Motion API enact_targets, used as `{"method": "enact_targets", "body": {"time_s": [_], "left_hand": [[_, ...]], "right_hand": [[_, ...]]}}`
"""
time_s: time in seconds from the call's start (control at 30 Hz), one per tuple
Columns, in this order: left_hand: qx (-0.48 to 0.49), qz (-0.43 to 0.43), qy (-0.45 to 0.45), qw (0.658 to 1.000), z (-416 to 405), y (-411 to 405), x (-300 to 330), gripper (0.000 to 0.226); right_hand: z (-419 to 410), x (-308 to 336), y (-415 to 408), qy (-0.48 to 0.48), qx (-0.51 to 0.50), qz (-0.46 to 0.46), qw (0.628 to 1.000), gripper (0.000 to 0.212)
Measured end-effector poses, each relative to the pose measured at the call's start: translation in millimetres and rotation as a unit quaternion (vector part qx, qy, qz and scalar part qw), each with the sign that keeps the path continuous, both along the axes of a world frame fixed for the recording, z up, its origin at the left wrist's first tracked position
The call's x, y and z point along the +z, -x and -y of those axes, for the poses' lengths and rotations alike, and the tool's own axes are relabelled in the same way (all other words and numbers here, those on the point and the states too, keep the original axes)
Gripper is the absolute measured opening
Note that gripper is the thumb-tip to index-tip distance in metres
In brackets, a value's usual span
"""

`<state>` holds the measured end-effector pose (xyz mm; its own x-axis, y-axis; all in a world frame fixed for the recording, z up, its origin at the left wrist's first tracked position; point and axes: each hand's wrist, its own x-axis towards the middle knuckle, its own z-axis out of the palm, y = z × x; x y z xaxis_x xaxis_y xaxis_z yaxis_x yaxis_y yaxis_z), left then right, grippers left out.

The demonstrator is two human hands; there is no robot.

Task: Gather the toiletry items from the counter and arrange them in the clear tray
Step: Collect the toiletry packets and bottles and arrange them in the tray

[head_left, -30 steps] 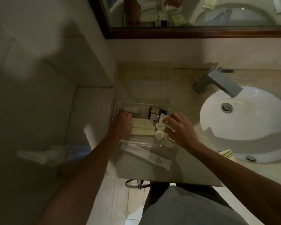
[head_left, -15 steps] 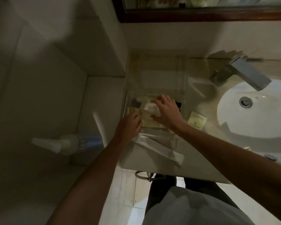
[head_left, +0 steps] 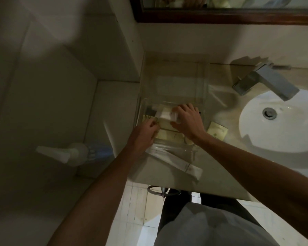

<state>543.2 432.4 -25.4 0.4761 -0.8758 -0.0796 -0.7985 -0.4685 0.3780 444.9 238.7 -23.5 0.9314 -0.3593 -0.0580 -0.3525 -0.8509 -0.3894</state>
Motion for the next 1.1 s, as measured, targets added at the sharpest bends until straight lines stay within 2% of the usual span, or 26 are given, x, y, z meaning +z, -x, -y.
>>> {"method": "enact_targets", "body": {"time_s": [0.13, 0.27, 0.37, 0.43, 0.5, 0.6, 0.73, 0.8, 0.9, 1.0, 1.1], "left_hand": [[0.035, 0.05, 0.039, 0.997, 11, -1, 2, 0.028], [0.057, 0.066, 0.032, 0.996, 13, 0, 1, 0.018], [0.103, 0.073, 0.014, 0.992, 18, -3, 3, 0.037], [0.083, 0.091, 0.013, 0.992, 26, -8, 4, 0.047], [0.044, 0.095, 0.041, 0.994, 35, -13, 5, 0.039], [0.012, 0.135, 0.087, 0.987, 47, -21, 4, 0.011], [0.014, 0.184, 0.039, 0.982, 52, -33, 6, 0.015], [0.015, 0.15, 0.014, 0.988, 51, -35, 9, 0.022], [-0.003, 0.085, 0.012, 0.996, 45, -31, 13, 0.032], [-0.027, 0.068, 0.014, 0.997, 44, -28, 9, 0.046], [-0.074, 0.065, -0.003, 0.995, 44, -28, 0, 0.051]], "right_hand": [[2, -1, 2, 0.0, 0.004, 0.026, 1.0, 0.046], [8, -3, 8, 0.0, 0.007, 0.052, 0.999, 0.04], [11, -5, 11, 0.001, 0.016, 0.085, 0.996, 0.034], [12, -6, 10, 0.0, 0.014, 0.104, 0.994, 0.03], [11, -7, 6, 0.003, 0.023, 0.12, 0.993, 0.029], [10, -4, -6, 0.006, 0.027, 0.118, 0.993, 0.03], [13, 1, -16, 0.004, 0.033, 0.063, 0.997, 0.046], [18, 0, -11, 0.004, 0.049, 0.04, 0.998, 0.05], [25, -9, 0, 0.01, 0.065, 0.047, 0.997, 0.035], [27, -14, 2, 0.028, 0.075, 0.062, 0.995, 0.021], [24, -17, 3, 0.051, 0.107, 0.078, 0.99, 0.019]]}}
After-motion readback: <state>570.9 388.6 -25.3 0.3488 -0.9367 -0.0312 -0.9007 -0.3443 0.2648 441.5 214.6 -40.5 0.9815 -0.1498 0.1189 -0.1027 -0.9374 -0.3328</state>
